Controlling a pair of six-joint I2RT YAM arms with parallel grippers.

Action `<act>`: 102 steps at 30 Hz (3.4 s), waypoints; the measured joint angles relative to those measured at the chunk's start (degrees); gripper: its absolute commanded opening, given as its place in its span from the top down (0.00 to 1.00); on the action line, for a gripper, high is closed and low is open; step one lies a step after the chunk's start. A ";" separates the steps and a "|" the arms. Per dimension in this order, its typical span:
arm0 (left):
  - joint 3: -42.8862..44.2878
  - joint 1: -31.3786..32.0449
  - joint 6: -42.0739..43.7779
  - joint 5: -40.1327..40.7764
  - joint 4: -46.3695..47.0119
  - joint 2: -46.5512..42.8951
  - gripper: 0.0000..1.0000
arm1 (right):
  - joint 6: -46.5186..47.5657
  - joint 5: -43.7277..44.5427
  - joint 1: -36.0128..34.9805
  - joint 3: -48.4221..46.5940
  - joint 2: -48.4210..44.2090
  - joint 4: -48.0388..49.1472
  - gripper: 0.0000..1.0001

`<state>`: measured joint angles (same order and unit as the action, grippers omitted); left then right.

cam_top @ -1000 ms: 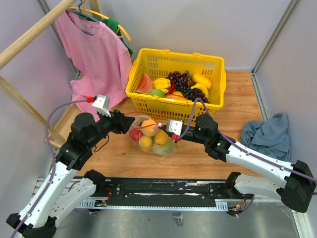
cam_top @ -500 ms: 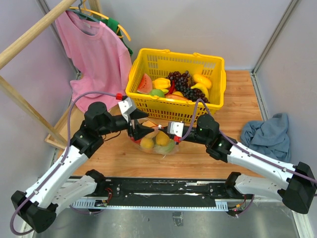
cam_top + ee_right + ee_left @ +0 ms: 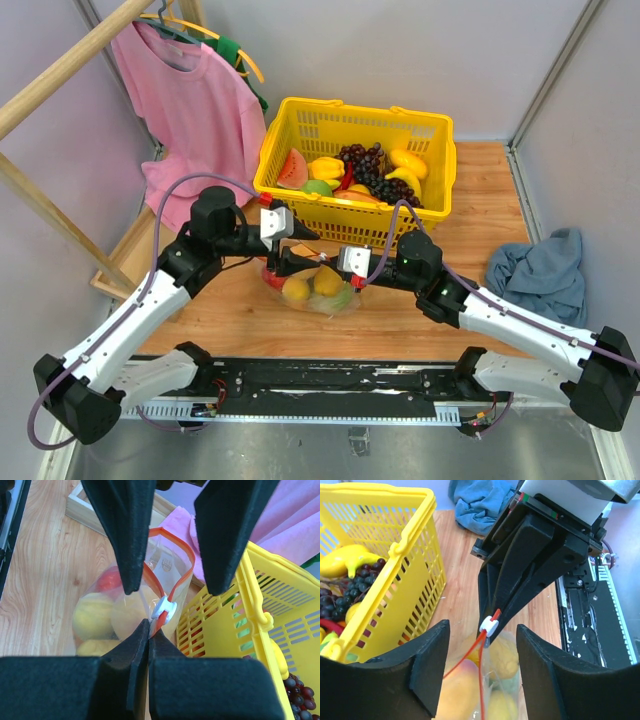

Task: Place the food in the zip-top bag and seal the zipper
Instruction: Zip the zipper food storage bag at the center of the board.

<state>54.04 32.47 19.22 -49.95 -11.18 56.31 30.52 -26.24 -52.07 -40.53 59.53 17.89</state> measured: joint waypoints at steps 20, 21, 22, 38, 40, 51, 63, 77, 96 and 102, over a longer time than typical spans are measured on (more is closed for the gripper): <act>0.42 1.70 4.31 -2.67 -2.14 3.21 0.64 | 0.07 -0.42 0.00 0.00 0.44 -0.72 0.99; 0.24 1.81 4.33 -2.67 -2.16 3.23 0.64 | 0.07 -0.42 0.00 0.00 0.44 -0.90 0.99; 0.15 1.86 4.33 -2.67 -2.19 3.26 0.65 | 0.09 -0.39 0.00 0.00 0.44 -1.07 0.99; -0.48 2.27 4.81 -1.40 -2.84 4.37 0.96 | -0.07 0.55 0.00 0.00 0.59 -1.77 0.99; -0.48 2.27 5.20 -0.66 -3.15 3.98 0.97 | -0.35 1.25 0.00 0.13 0.57 -1.11 0.99; -0.50 2.56 7.15 4.85 -4.46 1.03 1.00 | -4.09 2.14 1.81 0.98 -0.17 2.86 0.99; -0.50 2.56 5.84 3.67 -5.03 1.03 1.00 | -5.07 -3.54 3.13 -1.22 2.32 0.07 0.70; -0.50 2.56 4.79 3.19 -5.05 1.33 1.00 | -7.67 -4.83 3.19 -3.93 4.42 -2.10 0.99; -0.48 2.60 5.66 10.23 -7.82 1.20 1.00 | -13.11 -1.66 5.01 -1.57 0.15 -2.91 0.77; -0.48 2.60 5.66 8.90 -8.50 1.14 1.00 | -11.91 -5.81 5.51 -4.37 -1.36 -4.57 0.70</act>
<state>53.56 35.07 24.88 -41.06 -19.68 57.45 18.61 -32.05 -46.57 -44.91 58.17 13.32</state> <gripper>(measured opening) 0.133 0.275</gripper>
